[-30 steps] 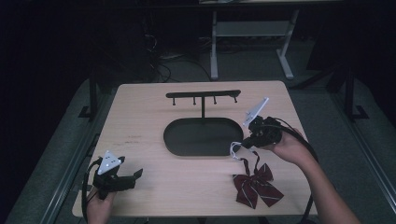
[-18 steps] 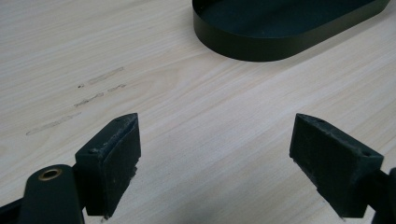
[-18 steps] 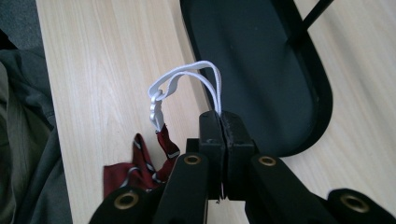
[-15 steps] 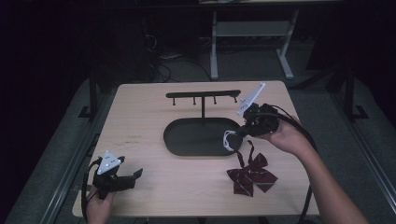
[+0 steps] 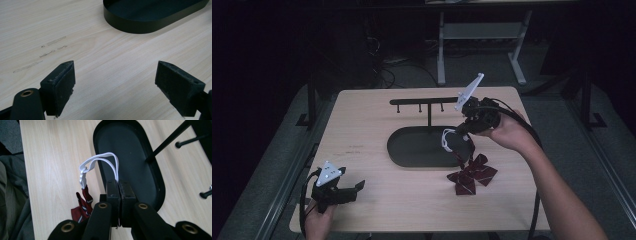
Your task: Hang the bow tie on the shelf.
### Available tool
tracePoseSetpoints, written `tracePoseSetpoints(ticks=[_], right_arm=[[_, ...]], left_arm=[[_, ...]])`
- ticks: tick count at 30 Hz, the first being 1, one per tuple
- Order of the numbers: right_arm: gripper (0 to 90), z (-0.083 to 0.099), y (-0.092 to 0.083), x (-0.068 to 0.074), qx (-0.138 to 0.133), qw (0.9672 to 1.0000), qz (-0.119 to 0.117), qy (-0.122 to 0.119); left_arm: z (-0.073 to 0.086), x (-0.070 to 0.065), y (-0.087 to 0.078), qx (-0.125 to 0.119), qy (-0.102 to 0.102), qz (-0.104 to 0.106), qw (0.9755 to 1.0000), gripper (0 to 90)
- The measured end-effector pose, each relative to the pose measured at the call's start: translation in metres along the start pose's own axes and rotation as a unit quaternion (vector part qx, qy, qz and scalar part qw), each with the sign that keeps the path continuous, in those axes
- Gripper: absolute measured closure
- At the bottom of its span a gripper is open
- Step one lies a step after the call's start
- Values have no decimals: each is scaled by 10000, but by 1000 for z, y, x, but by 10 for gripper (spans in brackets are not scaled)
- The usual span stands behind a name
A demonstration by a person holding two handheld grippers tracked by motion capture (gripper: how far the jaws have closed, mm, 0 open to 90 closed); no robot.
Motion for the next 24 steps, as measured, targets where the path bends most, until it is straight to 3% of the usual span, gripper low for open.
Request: tracePoseSetpoints(ticks=[16,24], right_arm=[[880,-36,-3,-25,-48,9999,155,-17],[880,-50,-1,-35,-54,9998,171,101]], left_arm=[[0,1,2,-22,-50,7,10000,161],[-1,1,2,-28,-64,16,10000,161]])
Point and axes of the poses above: each handheld gripper's, and its own axes: y roughly forward along the jaws, z roughly out of its underside, x roughly to its left, the point moved 1 cm from there along y, roughly forward along the jaws, and after that the axes turned 9 degrees about -x, right-handed, at the moved point
